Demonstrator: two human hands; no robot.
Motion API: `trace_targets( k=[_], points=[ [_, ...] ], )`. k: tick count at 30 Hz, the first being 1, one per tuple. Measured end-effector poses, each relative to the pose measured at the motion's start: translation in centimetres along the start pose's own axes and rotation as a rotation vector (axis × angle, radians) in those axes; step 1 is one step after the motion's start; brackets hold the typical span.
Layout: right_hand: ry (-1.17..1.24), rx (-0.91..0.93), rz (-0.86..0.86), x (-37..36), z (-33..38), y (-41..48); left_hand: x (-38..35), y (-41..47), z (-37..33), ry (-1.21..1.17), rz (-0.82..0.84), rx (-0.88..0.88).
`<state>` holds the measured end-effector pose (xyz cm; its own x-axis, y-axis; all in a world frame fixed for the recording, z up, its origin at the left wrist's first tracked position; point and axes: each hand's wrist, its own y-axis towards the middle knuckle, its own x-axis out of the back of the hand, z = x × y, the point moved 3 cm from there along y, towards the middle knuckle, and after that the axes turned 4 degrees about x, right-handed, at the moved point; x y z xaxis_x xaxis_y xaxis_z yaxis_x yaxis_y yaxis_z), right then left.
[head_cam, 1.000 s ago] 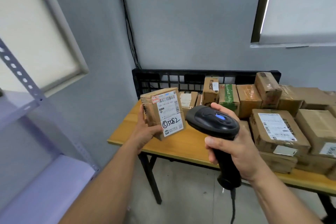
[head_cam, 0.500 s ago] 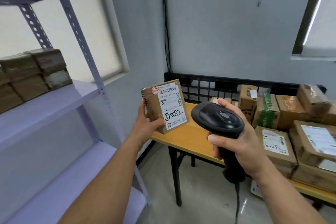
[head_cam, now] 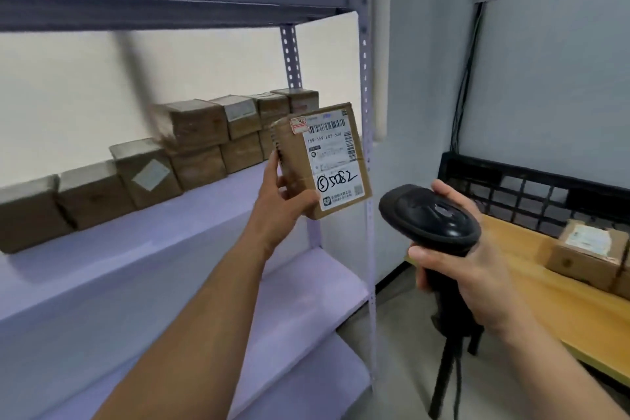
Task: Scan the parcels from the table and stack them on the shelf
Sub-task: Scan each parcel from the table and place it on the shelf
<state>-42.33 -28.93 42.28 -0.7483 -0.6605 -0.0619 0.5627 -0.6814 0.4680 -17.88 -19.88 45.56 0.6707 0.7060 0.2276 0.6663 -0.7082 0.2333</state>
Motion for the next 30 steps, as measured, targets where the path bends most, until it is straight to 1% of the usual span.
trace_targets(
  k=[4, 11, 15, 21, 24, 30],
  points=[
    [0.027, 0.000, 0.064, -6.3, 0.1, 1.1, 7.6, -0.7, 0.5, 0.000, -0.103, -0.018],
    [0.075, -0.008, 0.160, -15.7, -0.5, 2.8, 19.1, -0.5, 0.9, -0.024, -0.268, 0.000],
    [0.053, 0.001, 0.189, -19.6, -1.0, 3.8, 24.4, 0.6, 0.9, -0.044, -0.338, 0.007],
    [0.034, 0.009, 0.221, -23.2, -2.0, 5.6, 30.7, 2.7, 1.8, -0.056, -0.517, 0.055],
    [0.028, 0.016, 0.245, -24.3, -2.5, 6.6, 32.2, 4.5, 1.6, -0.075, -0.519, 0.106],
    [0.033, 0.003, 0.232, -24.7, -2.7, 8.2, 31.3, 9.8, 0.6, -0.095, -0.410, 0.231]
  ],
)
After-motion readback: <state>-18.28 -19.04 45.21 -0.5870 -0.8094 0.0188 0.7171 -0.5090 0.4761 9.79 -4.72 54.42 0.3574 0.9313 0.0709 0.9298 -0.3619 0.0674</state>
